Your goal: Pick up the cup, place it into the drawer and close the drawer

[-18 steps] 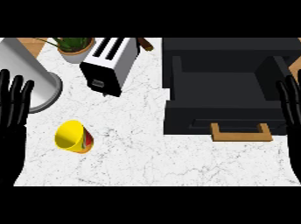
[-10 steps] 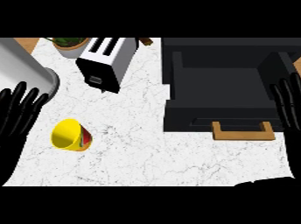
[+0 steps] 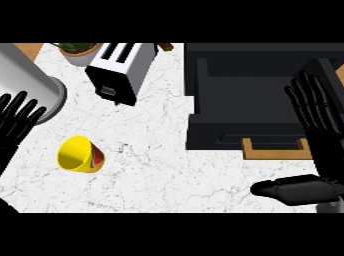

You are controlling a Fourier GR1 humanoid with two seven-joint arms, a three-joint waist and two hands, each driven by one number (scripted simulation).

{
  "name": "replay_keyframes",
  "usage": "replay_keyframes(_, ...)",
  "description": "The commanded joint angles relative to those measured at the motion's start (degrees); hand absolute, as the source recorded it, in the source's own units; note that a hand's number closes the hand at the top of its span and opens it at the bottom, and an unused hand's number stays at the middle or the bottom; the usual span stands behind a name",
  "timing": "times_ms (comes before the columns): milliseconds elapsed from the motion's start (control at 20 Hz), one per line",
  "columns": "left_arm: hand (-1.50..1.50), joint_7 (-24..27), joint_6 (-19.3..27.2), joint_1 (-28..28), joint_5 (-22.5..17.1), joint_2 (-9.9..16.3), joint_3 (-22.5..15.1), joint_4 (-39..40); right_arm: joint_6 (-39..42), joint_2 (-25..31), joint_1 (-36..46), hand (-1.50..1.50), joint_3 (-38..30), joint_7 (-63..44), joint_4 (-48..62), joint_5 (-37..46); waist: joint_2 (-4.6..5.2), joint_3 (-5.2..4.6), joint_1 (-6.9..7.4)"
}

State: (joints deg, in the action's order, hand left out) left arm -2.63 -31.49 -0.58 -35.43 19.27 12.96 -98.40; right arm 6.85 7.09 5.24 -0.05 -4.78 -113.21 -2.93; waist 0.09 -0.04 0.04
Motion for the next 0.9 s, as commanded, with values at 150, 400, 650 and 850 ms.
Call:
replay_keyframes(150, -1.50, 3.62, -2.96, -6.00, 6.95, 0.47, 0.88, 13.90, 2.75, 2.95, 6.78, -1.50, -5.09, -1.71, 4.03, -3.87, -0.02, 0.03, -0.16)
replay_keyframes(400, -1.50, 14.02, -6.77, -5.17, 15.90, -0.33, 1.36, 25.20, 1.50, 1.83, 6.72, -1.50, -3.98, -2.77, 2.56, -2.84, -0.05, 0.02, -0.21)
replay_keyframes(650, -1.50, 26.00, -5.86, -6.81, 26.58, -0.22, 1.01, 37.85, -0.03, 0.69, 9.50, -1.50, -3.18, 0.12, 6.13, 0.18, 0.09, -0.02, -0.31)
replay_keyframes(850, -1.50, 28.83, -6.78, -13.87, 28.58, 2.13, 1.15, 49.23, 2.25, 2.36, 5.12, -1.50, -3.89, -3.10, -0.12, -1.77, -0.04, 0.01, -0.51)
